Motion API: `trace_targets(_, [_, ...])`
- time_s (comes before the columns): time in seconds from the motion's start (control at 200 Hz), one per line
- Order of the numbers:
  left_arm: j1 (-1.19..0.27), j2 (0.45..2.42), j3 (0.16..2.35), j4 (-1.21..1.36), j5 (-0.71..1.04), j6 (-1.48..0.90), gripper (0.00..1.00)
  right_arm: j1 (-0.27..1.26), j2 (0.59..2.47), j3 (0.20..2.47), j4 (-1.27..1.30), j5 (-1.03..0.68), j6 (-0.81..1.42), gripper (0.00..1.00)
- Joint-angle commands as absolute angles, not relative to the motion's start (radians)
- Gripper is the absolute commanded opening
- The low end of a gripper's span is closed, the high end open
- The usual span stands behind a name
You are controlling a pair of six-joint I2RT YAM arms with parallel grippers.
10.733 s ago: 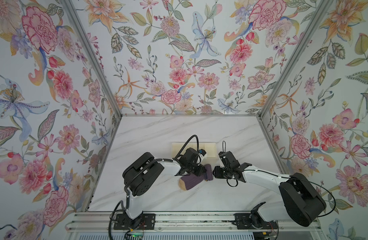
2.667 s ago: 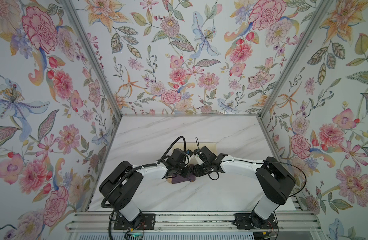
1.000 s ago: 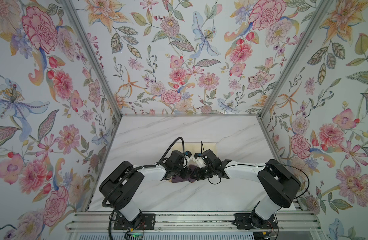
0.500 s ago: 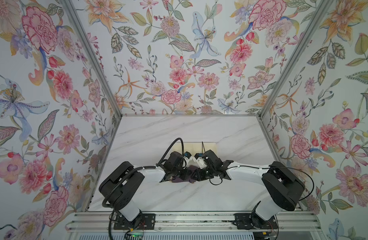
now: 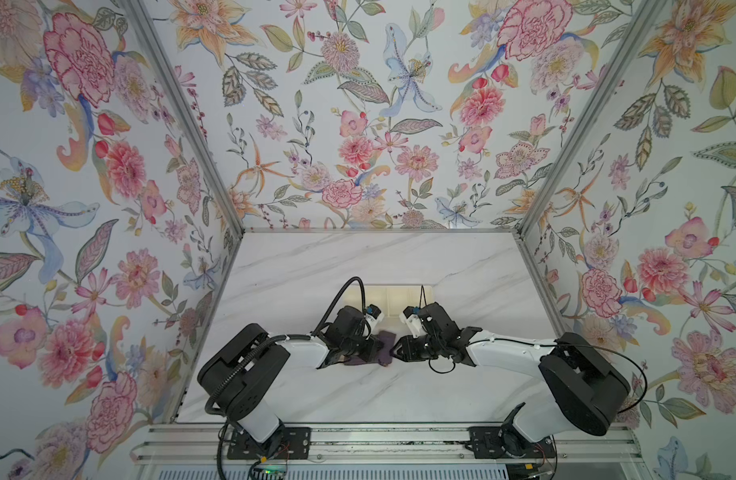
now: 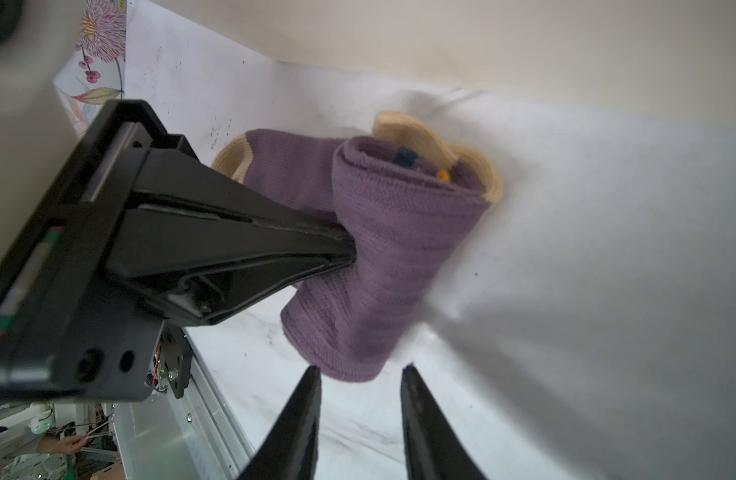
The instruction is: Roll the socks
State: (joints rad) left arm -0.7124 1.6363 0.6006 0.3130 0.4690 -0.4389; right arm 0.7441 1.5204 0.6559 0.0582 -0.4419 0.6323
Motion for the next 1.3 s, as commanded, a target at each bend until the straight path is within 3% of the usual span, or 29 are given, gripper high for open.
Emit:
trace_targets(0.0, [-0.710,1.705,0.530,0.128,0.454,-0.459,0.00,0.734,1.543,0.637,0.149,-0.472,0.673,0.35])
trace_targets(1.296, [-0.707,1.741,0.485,0.203,0.489,-0.495,0.00,0.724,1.696,0.583,0.315,-0.494,0.803,0.40])
